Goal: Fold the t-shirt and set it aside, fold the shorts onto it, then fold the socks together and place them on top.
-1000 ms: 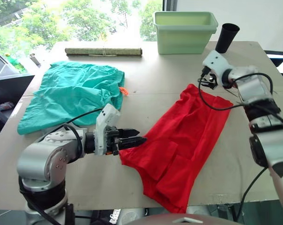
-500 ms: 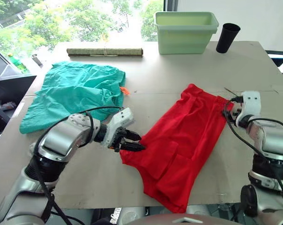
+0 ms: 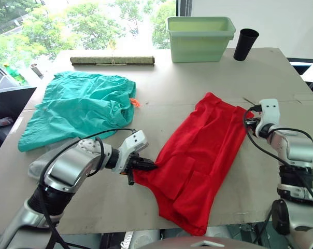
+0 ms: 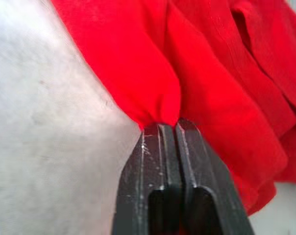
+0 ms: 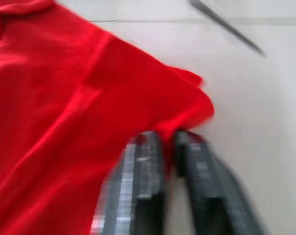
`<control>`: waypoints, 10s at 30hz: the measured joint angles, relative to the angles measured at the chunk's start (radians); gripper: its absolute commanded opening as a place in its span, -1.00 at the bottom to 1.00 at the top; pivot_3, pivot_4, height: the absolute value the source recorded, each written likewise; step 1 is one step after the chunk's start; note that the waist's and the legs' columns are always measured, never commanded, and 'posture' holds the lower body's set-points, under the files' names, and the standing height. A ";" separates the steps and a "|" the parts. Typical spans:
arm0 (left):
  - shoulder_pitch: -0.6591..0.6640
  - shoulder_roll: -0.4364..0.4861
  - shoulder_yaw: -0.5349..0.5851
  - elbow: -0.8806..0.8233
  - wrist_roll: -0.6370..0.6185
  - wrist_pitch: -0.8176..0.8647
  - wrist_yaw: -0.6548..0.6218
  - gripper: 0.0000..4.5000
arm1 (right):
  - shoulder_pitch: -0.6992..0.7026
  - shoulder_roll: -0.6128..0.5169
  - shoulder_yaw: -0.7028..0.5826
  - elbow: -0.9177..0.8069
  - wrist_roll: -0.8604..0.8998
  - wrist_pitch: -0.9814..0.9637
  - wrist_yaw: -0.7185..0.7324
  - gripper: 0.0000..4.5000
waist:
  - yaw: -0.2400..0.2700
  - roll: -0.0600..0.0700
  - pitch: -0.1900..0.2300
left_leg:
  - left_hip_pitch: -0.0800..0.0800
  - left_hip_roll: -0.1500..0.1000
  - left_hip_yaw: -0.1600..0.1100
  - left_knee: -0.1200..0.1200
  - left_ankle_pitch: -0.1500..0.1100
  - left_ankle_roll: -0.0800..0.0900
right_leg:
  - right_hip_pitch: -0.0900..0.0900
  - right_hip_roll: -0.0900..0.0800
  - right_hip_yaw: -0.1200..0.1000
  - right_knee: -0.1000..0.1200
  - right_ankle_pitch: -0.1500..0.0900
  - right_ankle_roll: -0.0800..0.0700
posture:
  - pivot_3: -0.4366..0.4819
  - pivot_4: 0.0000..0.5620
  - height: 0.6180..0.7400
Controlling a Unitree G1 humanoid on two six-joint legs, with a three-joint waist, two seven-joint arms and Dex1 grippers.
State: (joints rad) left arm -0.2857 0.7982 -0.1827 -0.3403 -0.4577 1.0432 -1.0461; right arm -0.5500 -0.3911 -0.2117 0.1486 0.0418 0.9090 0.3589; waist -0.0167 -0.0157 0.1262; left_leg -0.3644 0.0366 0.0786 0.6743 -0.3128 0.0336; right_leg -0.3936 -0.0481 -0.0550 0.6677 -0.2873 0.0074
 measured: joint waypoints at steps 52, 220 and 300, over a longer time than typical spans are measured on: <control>0.187 0.002 0.018 0.034 0.163 -0.632 -0.130 0.36 | 1.091 -0.329 0.143 -1.130 0.158 -0.195 0.296 1.00 | 0.031 0.000 0.007 | -0.001 0.000 -0.008 -0.005 -0.001 -0.001 | 0.002 0.004 0.003 -0.006 -0.001 0.001 | -0.05 -0.47 1.00; -0.818 -0.568 0.163 1.483 0.375 -1.128 0.388 -1.00 | -0.477 -0.096 0.335 0.586 0.094 -0.306 0.151 -0.67 | 0.015 -0.007 0.003 | -0.019 -0.011 -0.017 0.012 -0.001 0.001 | -0.015 0.002 0.005 0.011 0.000 0.002 | -0.05 -0.47 1.00; 0.123 -0.261 0.093 -0.103 -0.091 -0.211 0.121 -0.03 | 0.588 -0.608 0.055 -0.769 0.375 0.030 0.518 0.01 | 0.030 0.005 -0.009 | -0.015 -0.018 -0.046 0.011 -0.004 0.007 | 0.001 -0.001 0.007 -0.005 0.001 0.006 | -0.05 -0.47 1.00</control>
State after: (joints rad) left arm -0.1631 0.5372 -0.0899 -0.4436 -0.5488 0.8318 -0.9246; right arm 0.0383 -0.9991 -0.1567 -0.6208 0.4164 0.9386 0.8771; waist 0.0130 -0.0106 0.1174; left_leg -0.3793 0.0185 0.0321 0.6851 -0.3168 0.0405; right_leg -0.3930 -0.0488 -0.0480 0.6626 -0.2859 0.0134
